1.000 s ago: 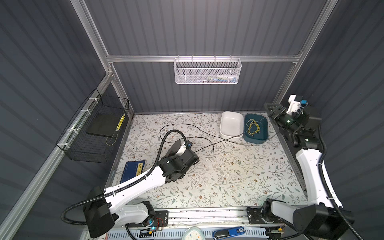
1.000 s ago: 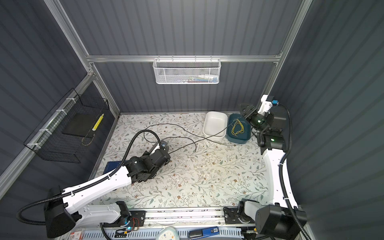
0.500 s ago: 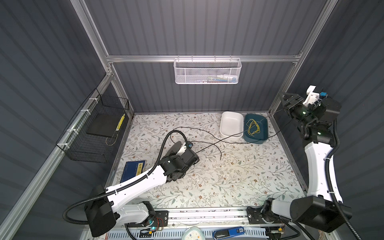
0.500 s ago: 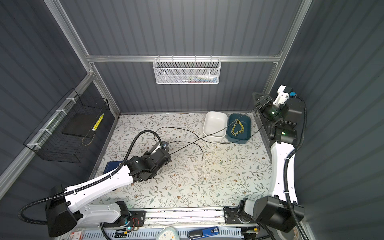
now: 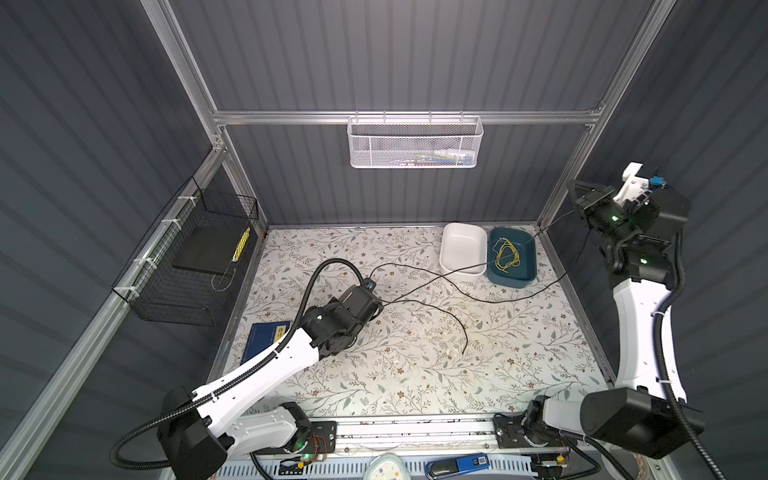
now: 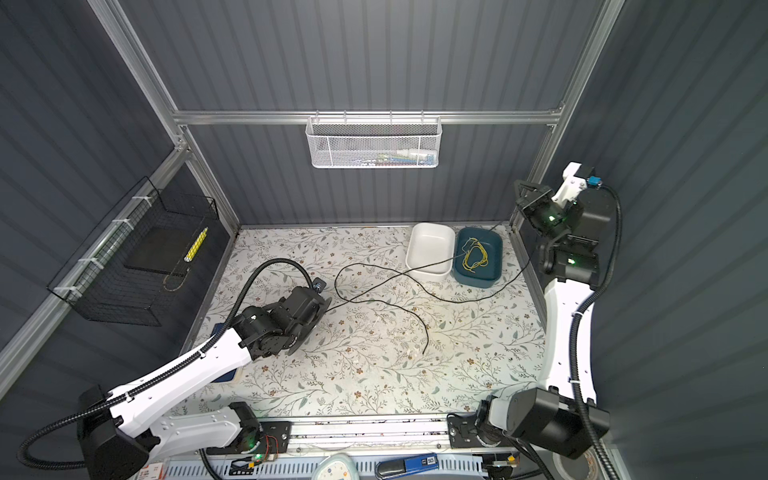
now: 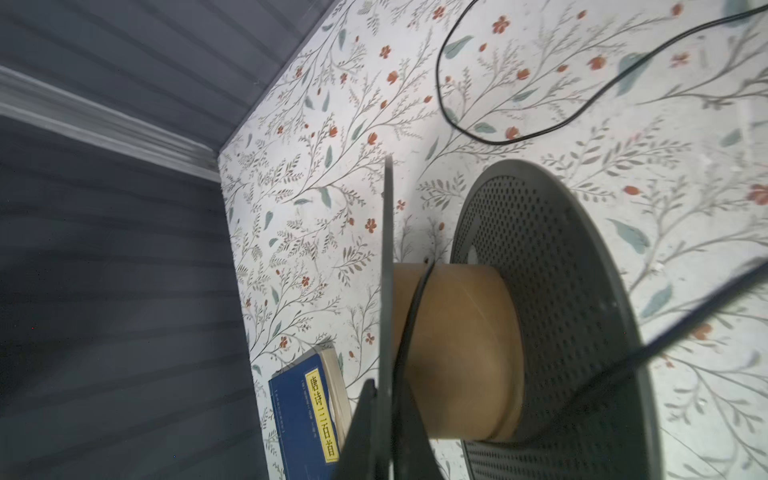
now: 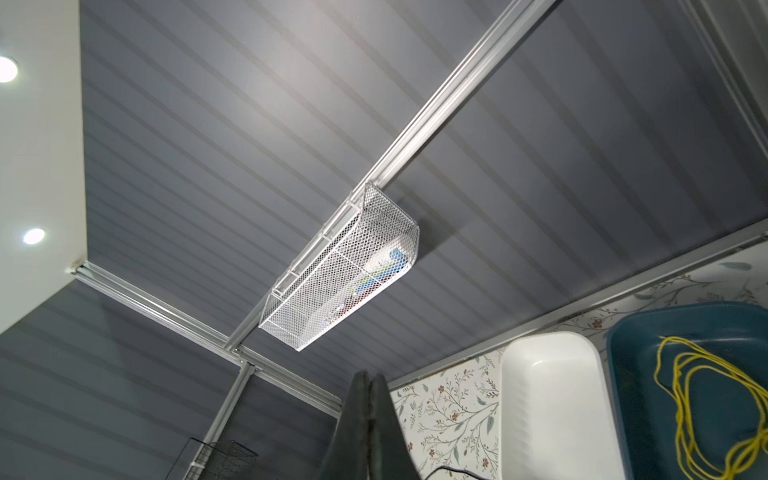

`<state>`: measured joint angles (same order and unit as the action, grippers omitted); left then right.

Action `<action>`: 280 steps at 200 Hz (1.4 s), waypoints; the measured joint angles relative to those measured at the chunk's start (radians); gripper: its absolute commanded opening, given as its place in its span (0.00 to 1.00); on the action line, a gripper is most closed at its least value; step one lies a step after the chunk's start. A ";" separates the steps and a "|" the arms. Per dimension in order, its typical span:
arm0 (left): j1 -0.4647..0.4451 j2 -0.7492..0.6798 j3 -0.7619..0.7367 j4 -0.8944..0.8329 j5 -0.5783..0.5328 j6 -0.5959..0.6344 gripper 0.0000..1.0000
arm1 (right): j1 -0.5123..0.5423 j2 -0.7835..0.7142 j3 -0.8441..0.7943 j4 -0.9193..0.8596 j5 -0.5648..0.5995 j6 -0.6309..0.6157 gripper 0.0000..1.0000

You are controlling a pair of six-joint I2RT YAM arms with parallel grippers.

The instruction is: Wrap the cables

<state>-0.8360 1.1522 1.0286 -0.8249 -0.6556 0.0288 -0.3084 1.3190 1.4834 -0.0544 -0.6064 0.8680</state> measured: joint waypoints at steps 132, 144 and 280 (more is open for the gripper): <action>0.007 -0.027 0.455 -0.077 0.414 0.145 0.00 | 0.269 0.125 -0.200 -0.019 0.449 -0.220 0.00; 0.010 0.003 0.539 -0.037 0.414 0.131 0.00 | 0.334 0.103 -0.276 -0.007 0.476 -0.239 0.00; 0.028 0.293 0.496 0.780 -0.278 -0.015 0.00 | 1.184 -0.291 -0.604 0.029 0.624 -0.220 0.00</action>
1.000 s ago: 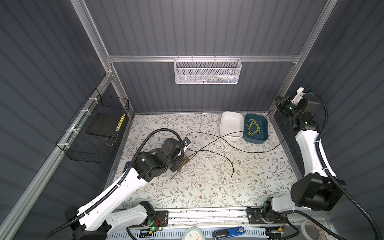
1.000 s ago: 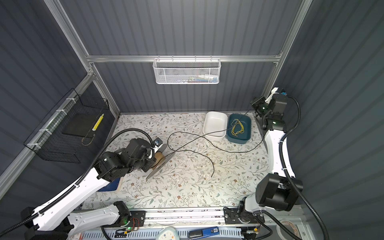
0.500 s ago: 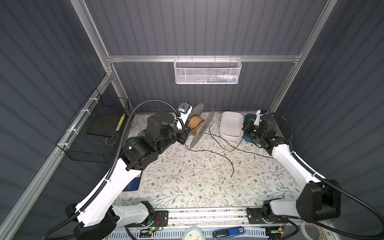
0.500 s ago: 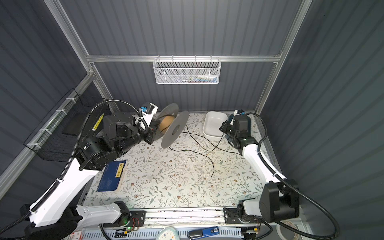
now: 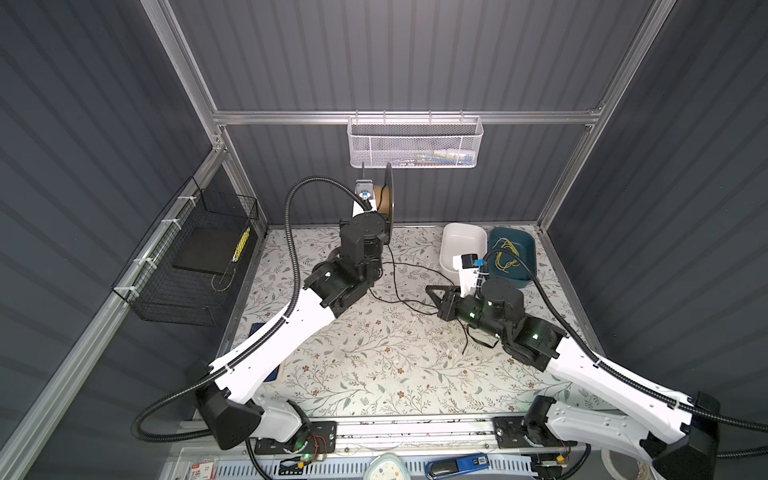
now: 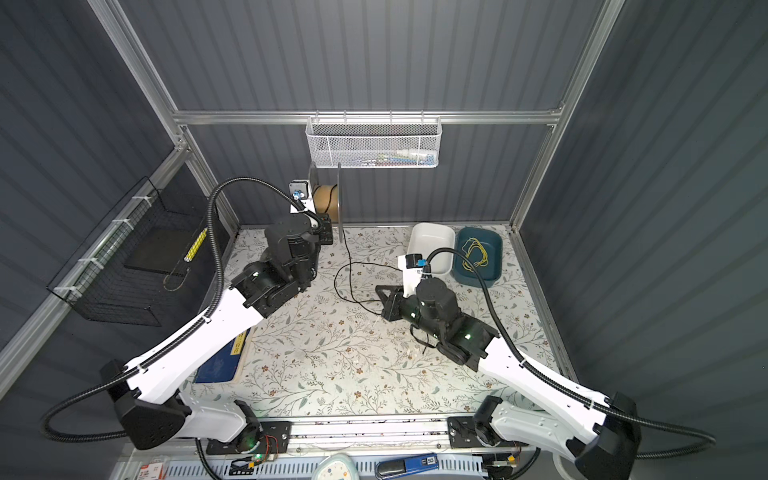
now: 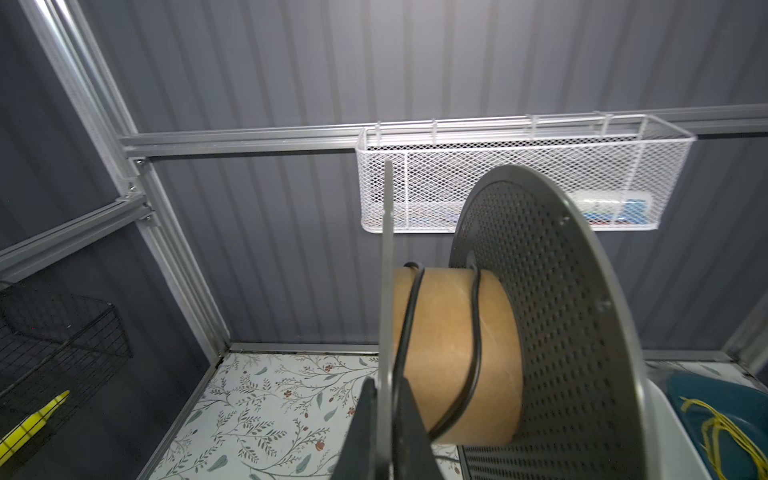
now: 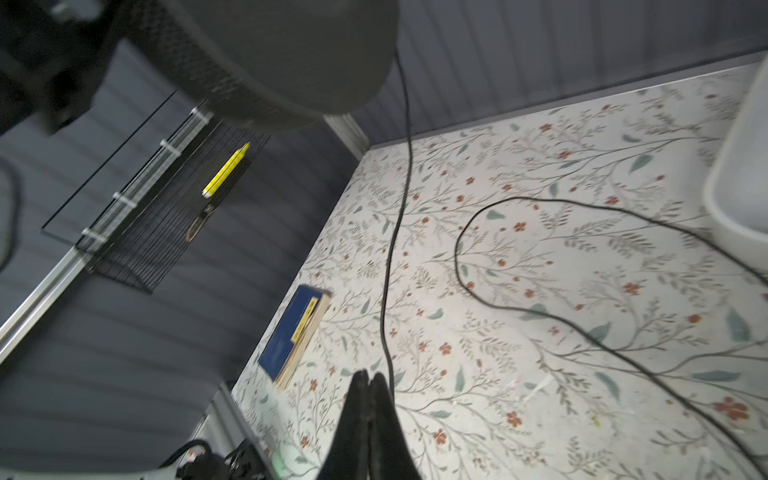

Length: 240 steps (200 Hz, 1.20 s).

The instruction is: Wrap the cables

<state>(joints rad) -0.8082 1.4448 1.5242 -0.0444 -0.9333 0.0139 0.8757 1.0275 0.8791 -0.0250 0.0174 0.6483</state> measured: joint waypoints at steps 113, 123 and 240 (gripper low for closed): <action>0.017 0.073 -0.385 -0.026 -0.064 -0.150 0.00 | -0.074 -0.007 0.443 -0.137 -0.001 -0.175 0.03; 0.008 0.067 -0.418 -0.045 -0.046 -0.185 0.00 | -0.116 0.006 0.452 -0.149 -0.018 -0.175 0.07; 0.004 -0.182 -0.561 -0.176 -0.024 -0.378 0.00 | -0.475 0.210 0.597 -0.105 -0.272 -0.039 0.29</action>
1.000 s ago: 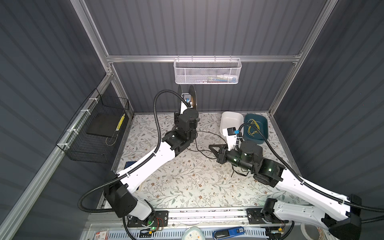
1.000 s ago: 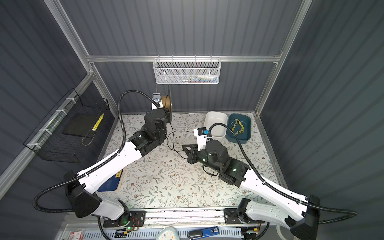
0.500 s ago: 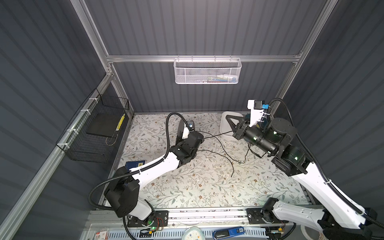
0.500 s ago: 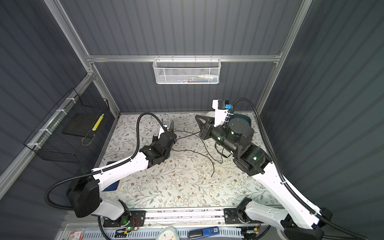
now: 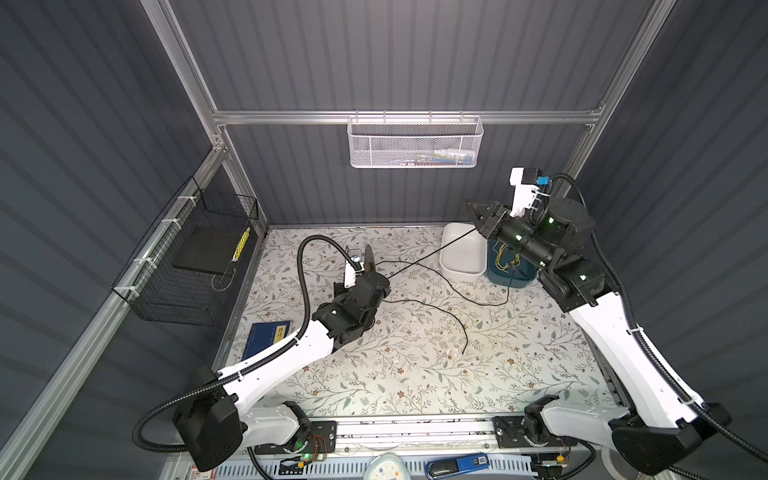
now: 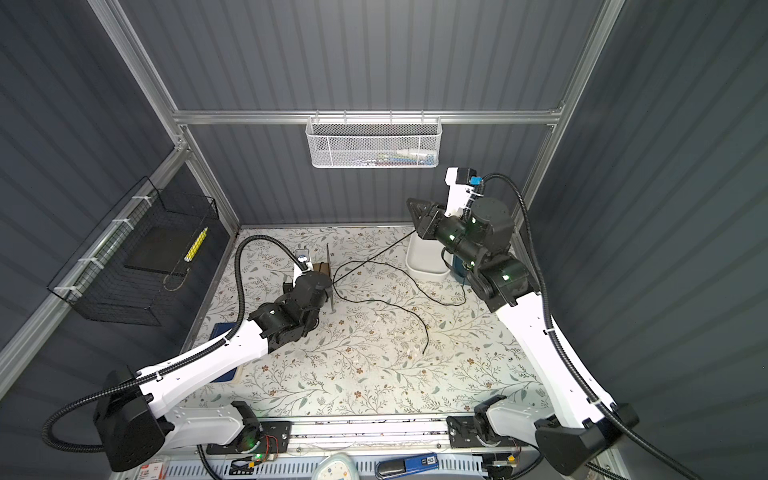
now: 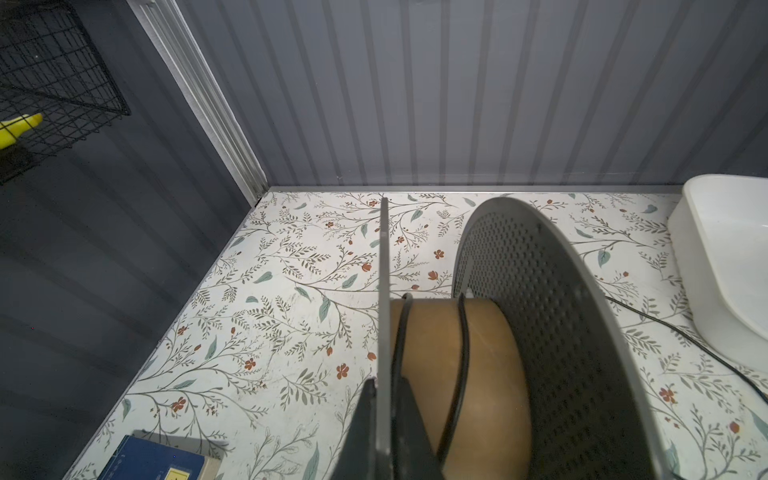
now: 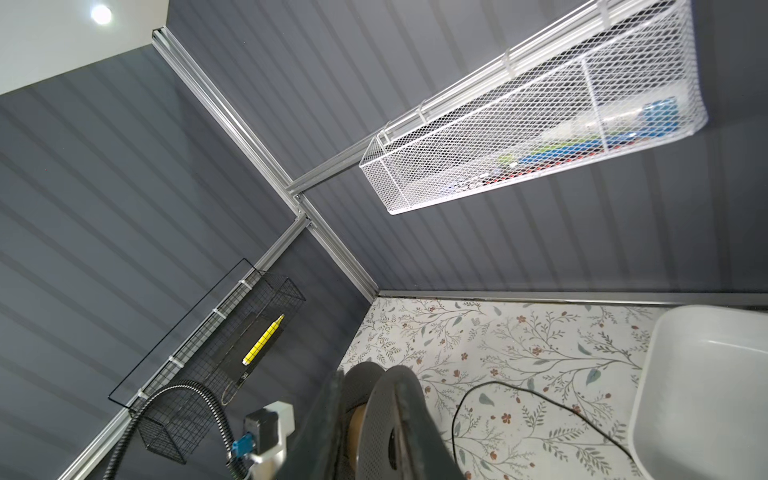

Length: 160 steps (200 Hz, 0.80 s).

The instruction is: Wrap the cables

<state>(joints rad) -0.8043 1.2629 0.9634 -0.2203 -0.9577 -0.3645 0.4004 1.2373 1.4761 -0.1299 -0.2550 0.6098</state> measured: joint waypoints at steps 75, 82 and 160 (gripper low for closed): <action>0.000 -0.076 -0.010 -0.071 0.088 -0.034 0.00 | -0.123 0.133 -0.094 0.506 -0.218 0.243 0.41; 0.000 -0.076 -0.010 -0.073 0.094 -0.036 0.00 | -0.134 0.151 -0.094 0.536 -0.234 0.264 0.42; -0.014 -0.106 -0.018 0.024 0.156 -0.045 0.00 | -0.284 0.192 0.020 0.445 -0.422 0.334 0.42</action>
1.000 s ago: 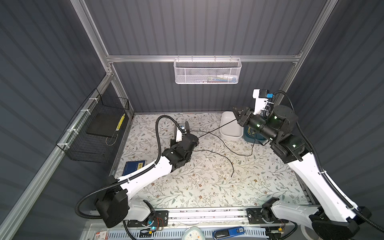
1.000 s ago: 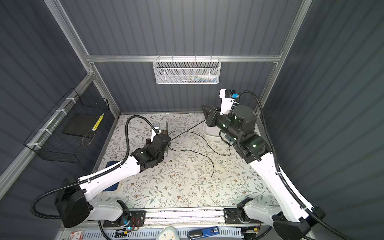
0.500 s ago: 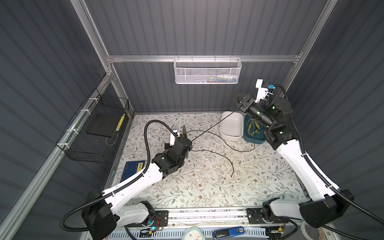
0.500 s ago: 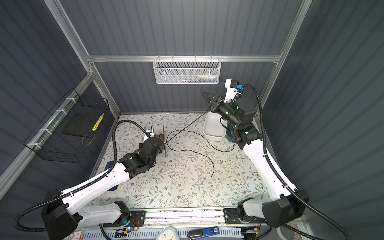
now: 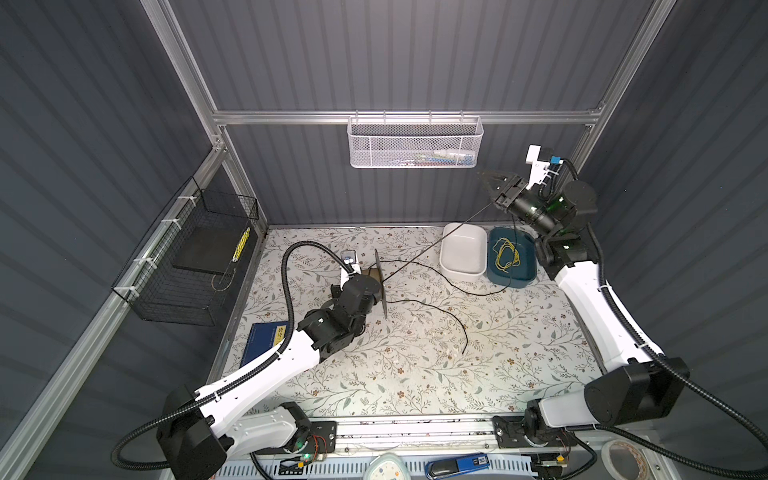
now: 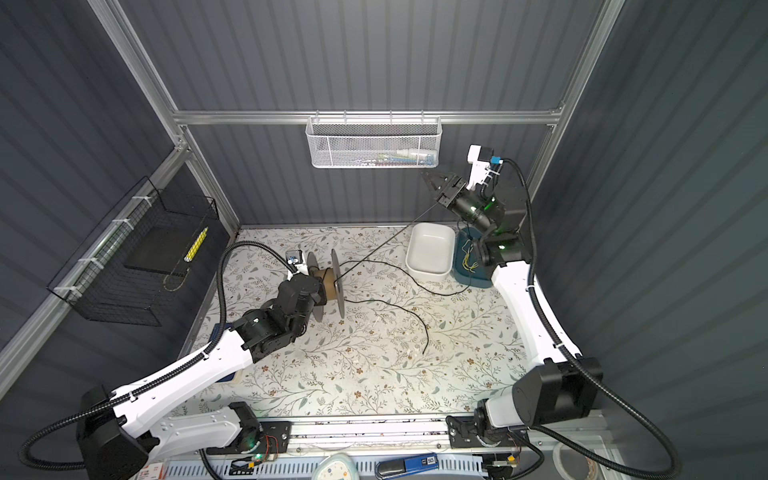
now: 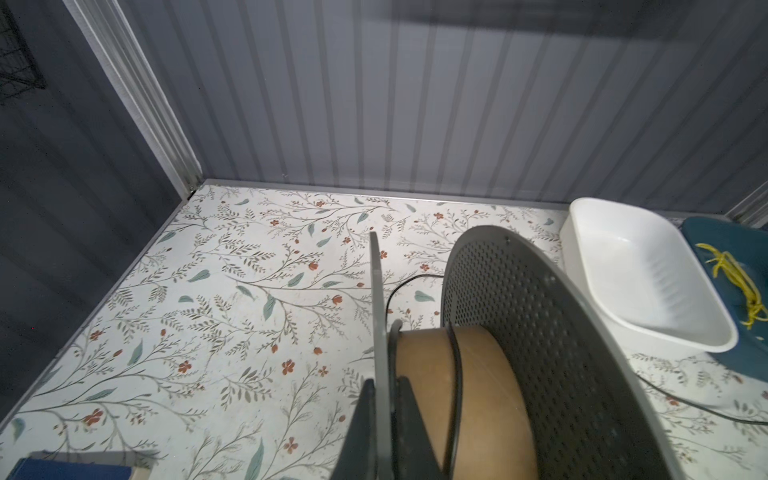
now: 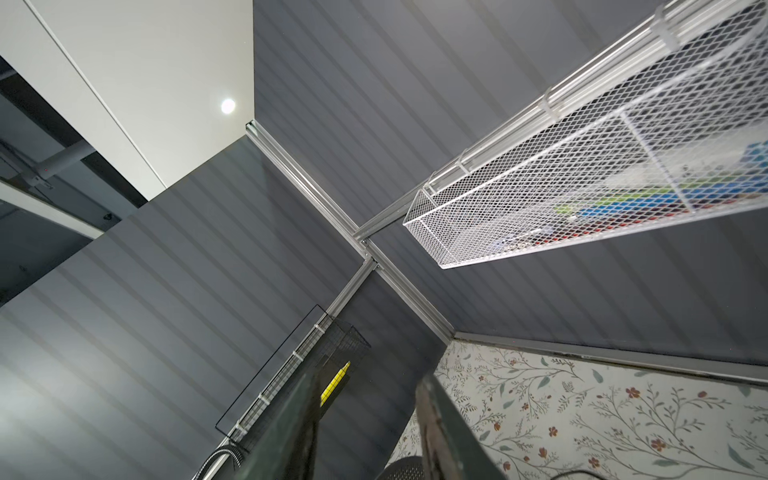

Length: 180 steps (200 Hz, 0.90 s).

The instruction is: Wrap the cables

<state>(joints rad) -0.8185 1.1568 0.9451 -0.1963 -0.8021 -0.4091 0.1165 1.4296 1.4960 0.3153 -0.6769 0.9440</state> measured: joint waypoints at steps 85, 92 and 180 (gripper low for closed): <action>-0.001 -0.030 0.068 0.010 0.019 0.046 0.00 | -0.053 -0.005 0.200 -0.208 -0.121 0.021 0.42; -0.001 -0.042 0.080 0.011 0.021 0.055 0.00 | -0.053 -0.004 0.233 -0.227 -0.129 0.021 0.43; 0.039 -0.098 0.090 -0.281 -0.068 0.189 0.00 | 0.010 -0.233 -0.417 -0.070 0.010 -0.002 0.43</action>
<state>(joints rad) -0.7795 1.0584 1.0355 -0.4774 -0.8703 -0.2199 0.1268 1.1969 1.0794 0.2451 -0.6666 0.9421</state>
